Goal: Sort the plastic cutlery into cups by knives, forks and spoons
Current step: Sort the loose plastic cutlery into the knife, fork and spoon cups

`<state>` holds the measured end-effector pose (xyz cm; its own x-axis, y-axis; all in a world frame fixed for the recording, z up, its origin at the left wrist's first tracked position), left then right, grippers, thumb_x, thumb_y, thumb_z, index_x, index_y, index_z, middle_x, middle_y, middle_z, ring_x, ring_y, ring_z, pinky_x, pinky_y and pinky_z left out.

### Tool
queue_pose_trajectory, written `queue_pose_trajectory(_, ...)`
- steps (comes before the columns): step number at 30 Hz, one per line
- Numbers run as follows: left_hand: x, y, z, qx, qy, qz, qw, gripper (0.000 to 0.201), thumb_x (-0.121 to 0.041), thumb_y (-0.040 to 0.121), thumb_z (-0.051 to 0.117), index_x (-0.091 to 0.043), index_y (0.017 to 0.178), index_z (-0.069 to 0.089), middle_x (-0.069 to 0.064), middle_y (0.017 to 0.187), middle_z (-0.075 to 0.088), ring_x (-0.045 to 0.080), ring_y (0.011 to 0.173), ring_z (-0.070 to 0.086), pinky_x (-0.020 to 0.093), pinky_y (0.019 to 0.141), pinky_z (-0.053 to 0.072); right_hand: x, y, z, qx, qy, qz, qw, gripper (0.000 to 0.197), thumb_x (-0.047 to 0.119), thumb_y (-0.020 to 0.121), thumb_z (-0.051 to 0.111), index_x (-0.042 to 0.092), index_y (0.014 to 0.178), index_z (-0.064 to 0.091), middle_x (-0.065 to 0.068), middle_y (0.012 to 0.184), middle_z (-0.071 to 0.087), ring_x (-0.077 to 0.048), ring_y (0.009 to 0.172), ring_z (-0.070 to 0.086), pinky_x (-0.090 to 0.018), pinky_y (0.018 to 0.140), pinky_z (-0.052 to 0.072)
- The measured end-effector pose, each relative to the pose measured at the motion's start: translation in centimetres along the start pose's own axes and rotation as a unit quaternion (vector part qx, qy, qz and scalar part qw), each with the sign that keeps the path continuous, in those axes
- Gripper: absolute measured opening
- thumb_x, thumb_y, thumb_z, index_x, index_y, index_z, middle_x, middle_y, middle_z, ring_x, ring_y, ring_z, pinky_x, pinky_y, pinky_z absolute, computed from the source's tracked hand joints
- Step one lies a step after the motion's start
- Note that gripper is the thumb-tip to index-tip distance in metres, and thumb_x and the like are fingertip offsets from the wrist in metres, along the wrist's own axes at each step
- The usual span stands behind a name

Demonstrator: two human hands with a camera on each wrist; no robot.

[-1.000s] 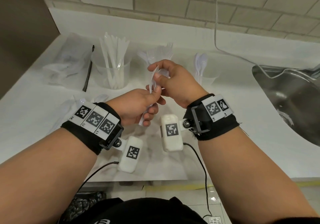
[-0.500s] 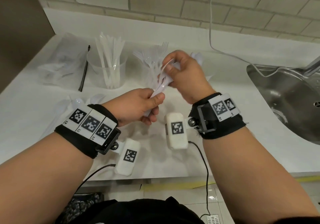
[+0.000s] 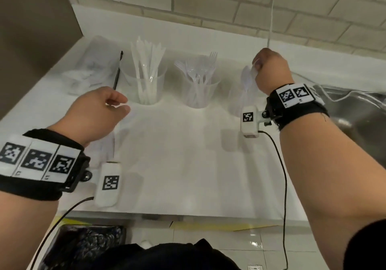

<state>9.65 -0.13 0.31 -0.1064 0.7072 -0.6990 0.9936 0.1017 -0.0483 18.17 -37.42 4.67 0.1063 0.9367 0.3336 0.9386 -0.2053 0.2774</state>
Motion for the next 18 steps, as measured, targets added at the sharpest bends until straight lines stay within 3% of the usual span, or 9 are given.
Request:
queue_pose_trajectory(2, 2.6, 0.5, -1.4, -0.016, 0.07, -0.039, 0.997, 0.034, -0.028, 0.088, 0.063, -0.019, 0.121, 0.058, 0.005, 0.123, 0.057, 0.024, 0.109, 0.055, 0.031, 0.085, 0.04, 0.1, 0.0, 1.6, 0.091, -0.078, 0.021, 0.993, 0.03, 0.003, 0.092, 0.041, -0.004, 0.117, 0.056, -0.024, 0.118, 0.059, -0.04, 0.11, 0.055, -0.037, 0.086, 0.044)
queue_pose_trajectory(3, 4.0, 0.8, -2.0, -0.01, 0.106, -0.069, 0.992, 0.042, -0.03, 0.087, 0.063, -0.017, 0.126, 0.054, 0.009, 0.13, 0.053, 0.029, 0.112, 0.055, 0.036, 0.088, 0.041, 0.3, 0.0, 1.8, 0.103, -0.099, 0.017, 0.99, 0.032, 0.003, 0.092, 0.041, -0.003, 0.12, 0.055, -0.023, 0.123, 0.057, -0.04, 0.113, 0.054, -0.039, 0.09, 0.044)
queue_pose_trajectory(7, 8.8, 0.7, -3.1, 0.061, 0.215, -0.197, 0.955, 0.08, -0.045, 0.074, 0.074, -0.012, 0.139, 0.041, 0.02, 0.137, 0.044, 0.039, 0.115, 0.052, 0.044, 0.094, 0.043, 2.7, -1.1, 0.3, -0.011, -0.048, -0.029, 0.998, 0.037, 0.01, 0.093, 0.047, 0.009, 0.129, 0.056, -0.019, 0.135, 0.047, -0.038, 0.125, 0.041, -0.041, 0.103, 0.038)
queue_pose_trajectory(10, 9.8, 0.5, -2.6, 0.118, 0.265, -0.206, 0.935, 0.087, -0.057, 0.068, 0.075, -0.003, 0.129, 0.046, 0.018, 0.121, 0.056, 0.033, 0.102, 0.055, 0.038, 0.083, 0.046, 7.6, -3.6, 0.6, -0.043, -0.016, -0.083, 0.995, 0.029, 0.015, 0.093, 0.049, 0.012, 0.119, 0.063, -0.015, 0.128, 0.051, -0.034, 0.12, 0.044, -0.036, 0.097, 0.039)
queue_pose_trajectory(12, 9.5, 0.5, -1.9, 0.148, 0.273, -0.191, 0.931, 0.082, -0.059, 0.071, 0.072, -0.003, 0.126, 0.049, 0.015, 0.113, 0.059, 0.027, 0.091, 0.055, 0.033, 0.076, 0.044, 11.5, -5.7, 2.7, 0.024, -0.009, -0.131, 0.991, 0.027, 0.017, 0.093, 0.047, 0.011, 0.112, 0.066, -0.015, 0.118, 0.056, -0.033, 0.11, 0.053, -0.035, 0.091, 0.043)
queue_pose_trajectory(15, 8.6, 0.9, -1.1, 0.166, 0.266, -0.176, 0.933, 0.081, -0.054, 0.076, 0.069, -0.008, 0.136, 0.041, 0.012, 0.125, 0.056, 0.022, 0.092, 0.054, 0.031, 0.077, 0.042, 16.5, -9.6, 7.8, 0.226, -0.006, -0.174, 0.959, 0.028, 0.023, 0.095, 0.046, 0.005, 0.103, 0.066, -0.013, 0.108, 0.064, -0.029, 0.101, 0.06, -0.032, 0.084, 0.048)
queue_pose_trajectory(18, 7.8, 1.4, -0.5, 0.173, 0.264, -0.158, 0.936, 0.071, -0.047, 0.081, 0.067, -0.009, 0.136, 0.042, 0.01, 0.118, 0.06, 0.023, 0.092, 0.056, 0.03, 0.078, 0.043, 19.4, -13.1, 11.4, 0.381, -0.024, -0.178, 0.907, 0.04, 0.037, 0.099, 0.043, 0.01, 0.07, 0.052, -0.004, 0.075, 0.054, -0.02, 0.073, 0.054, -0.022, 0.059, 0.037)
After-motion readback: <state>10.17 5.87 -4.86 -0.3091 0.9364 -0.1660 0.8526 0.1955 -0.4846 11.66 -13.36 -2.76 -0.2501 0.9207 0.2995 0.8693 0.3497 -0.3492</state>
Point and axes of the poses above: each hand's wrist, its own y-axis towards the middle knuckle, its own z-axis out of the palm, x = y × z, the point moved 5 cm from there along y, towards the middle knuckle
